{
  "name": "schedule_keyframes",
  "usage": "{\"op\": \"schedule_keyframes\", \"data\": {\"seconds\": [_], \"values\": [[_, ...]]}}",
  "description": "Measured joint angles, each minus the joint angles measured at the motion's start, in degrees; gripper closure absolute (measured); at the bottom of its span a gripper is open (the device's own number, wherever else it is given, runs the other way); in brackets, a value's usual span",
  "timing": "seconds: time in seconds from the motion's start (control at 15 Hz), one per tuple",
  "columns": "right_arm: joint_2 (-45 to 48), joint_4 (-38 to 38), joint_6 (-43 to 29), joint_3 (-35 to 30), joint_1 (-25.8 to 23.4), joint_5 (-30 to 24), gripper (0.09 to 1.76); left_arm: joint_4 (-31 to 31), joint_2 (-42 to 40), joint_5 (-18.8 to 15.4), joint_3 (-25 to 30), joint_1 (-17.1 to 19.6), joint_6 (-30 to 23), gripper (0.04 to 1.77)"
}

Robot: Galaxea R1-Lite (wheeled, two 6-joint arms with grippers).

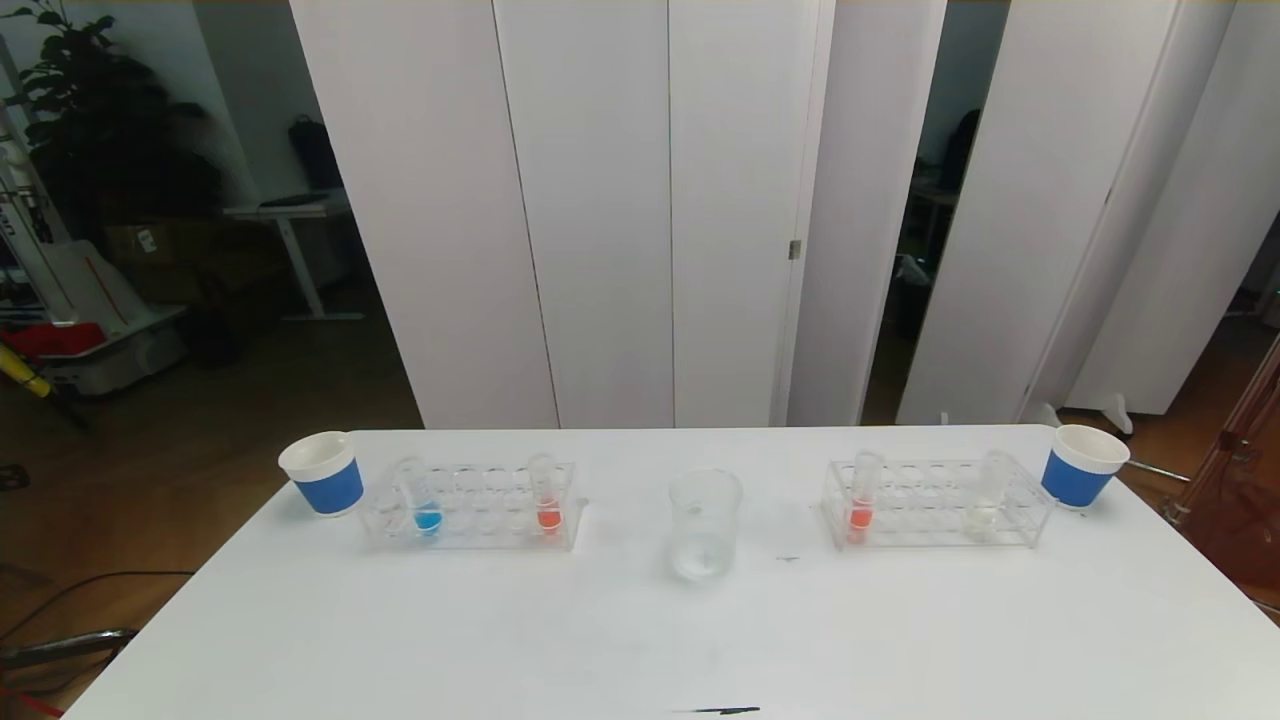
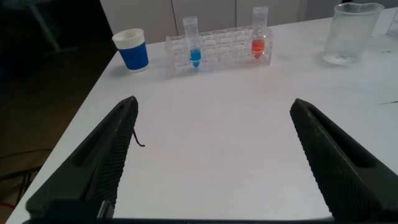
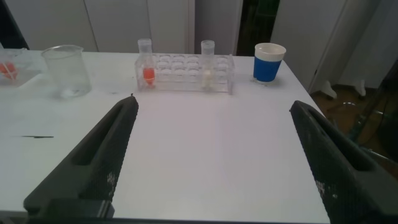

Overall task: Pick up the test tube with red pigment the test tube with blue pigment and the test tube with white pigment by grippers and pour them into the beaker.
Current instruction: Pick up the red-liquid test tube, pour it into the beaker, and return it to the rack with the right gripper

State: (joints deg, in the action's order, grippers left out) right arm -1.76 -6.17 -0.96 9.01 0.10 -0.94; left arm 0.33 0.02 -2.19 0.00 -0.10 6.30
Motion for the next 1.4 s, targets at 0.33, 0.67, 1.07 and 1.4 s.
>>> {"op": "schedule_keyframes", "data": {"seconds": [0.33, 0.67, 1.07, 1.4], "values": [[-9.53, 0.28, 0.11, 12.04, 0.23, -0.21, 0.1, 0.0, 0.0, 0.0, 0.0, 0.0, 0.0, 0.06], [-23.34, 2.79, 0.89, 23.6, 0.67, -1.12, 0.1, 0.0, 0.0, 0.02, 0.0, 0.0, 0.0, 0.06], [-43.2, 15.24, 1.04, 30.18, 1.02, -1.45, 0.1, 0.0, 0.0, 0.0, 0.0, 0.0, 0.0, 0.06], [-58.88, 26.75, 0.63, 30.62, 3.97, -0.71, 0.1, 0.0, 0.0, 0.0, 0.0, 0.0, 0.0, 0.06]]}}
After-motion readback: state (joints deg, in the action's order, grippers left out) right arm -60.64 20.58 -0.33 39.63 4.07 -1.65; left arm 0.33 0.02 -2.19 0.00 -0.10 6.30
